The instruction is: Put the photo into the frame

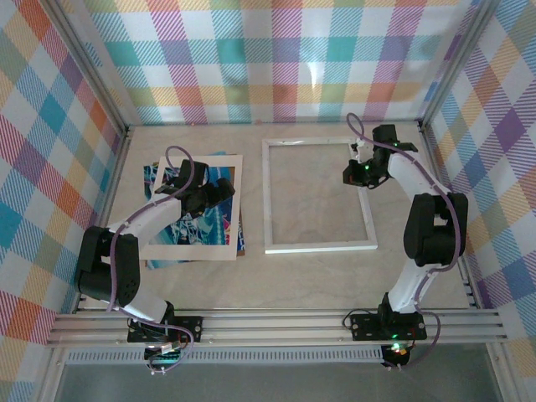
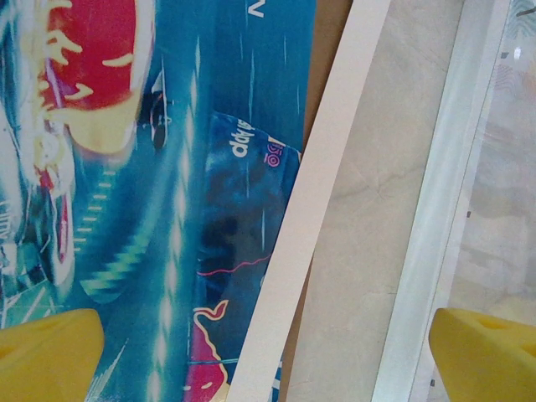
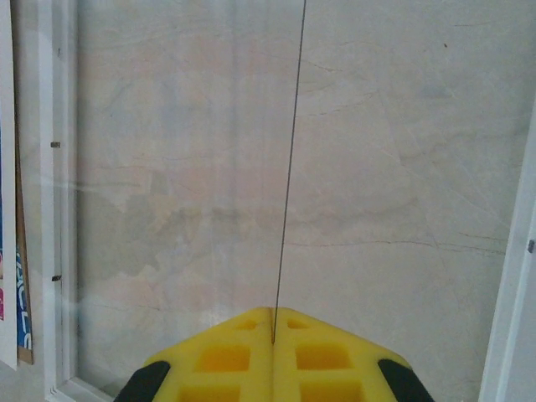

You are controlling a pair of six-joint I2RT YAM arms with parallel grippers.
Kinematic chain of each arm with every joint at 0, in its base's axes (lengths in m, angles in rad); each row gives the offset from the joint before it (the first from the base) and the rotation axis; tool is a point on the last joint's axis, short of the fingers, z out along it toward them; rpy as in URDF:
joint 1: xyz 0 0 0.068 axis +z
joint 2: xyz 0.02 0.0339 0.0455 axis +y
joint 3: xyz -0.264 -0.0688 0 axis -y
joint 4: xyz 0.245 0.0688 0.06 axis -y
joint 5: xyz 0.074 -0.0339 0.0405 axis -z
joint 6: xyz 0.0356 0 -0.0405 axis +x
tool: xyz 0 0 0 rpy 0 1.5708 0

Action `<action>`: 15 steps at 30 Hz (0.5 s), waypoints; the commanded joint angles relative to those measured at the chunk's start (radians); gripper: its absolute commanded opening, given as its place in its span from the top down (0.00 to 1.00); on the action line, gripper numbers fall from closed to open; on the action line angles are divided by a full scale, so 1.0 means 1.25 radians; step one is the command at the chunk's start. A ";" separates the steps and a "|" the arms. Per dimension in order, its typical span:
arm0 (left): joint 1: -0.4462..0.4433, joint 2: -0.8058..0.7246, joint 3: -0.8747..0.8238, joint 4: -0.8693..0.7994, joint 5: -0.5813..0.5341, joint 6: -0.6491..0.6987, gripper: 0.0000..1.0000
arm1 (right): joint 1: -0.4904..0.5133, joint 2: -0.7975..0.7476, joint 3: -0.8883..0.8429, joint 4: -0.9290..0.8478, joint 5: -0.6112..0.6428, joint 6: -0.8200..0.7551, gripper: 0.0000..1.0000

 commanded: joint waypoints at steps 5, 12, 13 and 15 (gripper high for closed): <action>0.004 0.014 -0.001 -0.004 0.014 -0.010 0.00 | -0.012 0.005 0.019 -0.017 0.025 -0.015 1.00; 0.005 0.022 0.011 -0.009 0.019 -0.007 0.00 | -0.015 -0.004 0.021 -0.003 0.029 -0.019 1.00; 0.004 0.022 0.012 -0.009 0.018 -0.006 0.00 | -0.016 -0.005 0.021 -0.002 0.028 -0.020 1.00; 0.004 0.024 0.015 -0.010 0.019 -0.007 0.00 | -0.016 -0.007 0.021 0.000 0.026 -0.021 1.00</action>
